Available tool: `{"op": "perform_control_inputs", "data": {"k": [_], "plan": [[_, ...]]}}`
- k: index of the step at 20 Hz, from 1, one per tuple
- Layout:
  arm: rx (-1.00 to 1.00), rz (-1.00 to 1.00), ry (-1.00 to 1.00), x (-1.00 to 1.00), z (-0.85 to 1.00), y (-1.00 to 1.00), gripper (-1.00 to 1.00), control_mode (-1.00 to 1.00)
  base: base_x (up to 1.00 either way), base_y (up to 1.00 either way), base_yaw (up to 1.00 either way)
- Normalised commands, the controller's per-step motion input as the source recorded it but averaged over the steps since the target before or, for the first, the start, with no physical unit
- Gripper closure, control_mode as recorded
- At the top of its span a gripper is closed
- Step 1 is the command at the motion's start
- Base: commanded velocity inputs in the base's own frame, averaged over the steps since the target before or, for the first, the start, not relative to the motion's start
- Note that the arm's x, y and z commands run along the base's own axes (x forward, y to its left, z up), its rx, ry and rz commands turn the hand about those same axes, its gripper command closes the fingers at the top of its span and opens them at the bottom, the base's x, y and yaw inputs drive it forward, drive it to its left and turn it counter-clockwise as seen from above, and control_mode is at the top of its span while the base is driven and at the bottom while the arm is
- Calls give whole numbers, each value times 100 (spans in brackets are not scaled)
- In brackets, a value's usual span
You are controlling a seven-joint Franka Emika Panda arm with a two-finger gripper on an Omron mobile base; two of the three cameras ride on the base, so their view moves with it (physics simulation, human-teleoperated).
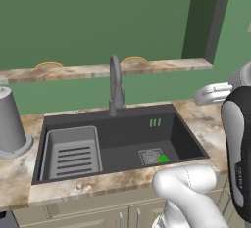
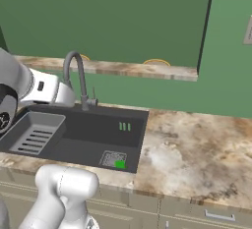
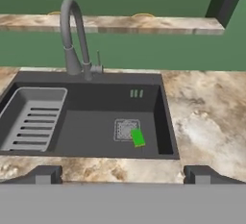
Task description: Pick up the spray and sponge from the sink, and place them back in the cabinet, and close the cabinet doors.
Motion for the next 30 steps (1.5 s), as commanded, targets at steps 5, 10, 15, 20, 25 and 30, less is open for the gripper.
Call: {"op": "perform_control_inputs", "data": {"k": [5, 10, 15, 20, 25, 30], "plan": [[0, 0, 8, 10, -29, 0, -100, -100, 0, 0, 0], [0, 0, 9, 8, -19, 0, -100, -100, 0, 0, 0], [0, 0, 9, 8, -12, 0, -100, -100, 0, 0, 0], [0, 0, 10, 12, -10, 0, -100, -100, 0, 0, 0], [0, 0, 9, 8, -10, 0, -100, -100, 0, 0, 0], [0, 0, 5, 5, -13, 0, -100, -100, 0, 0, 0]]}}
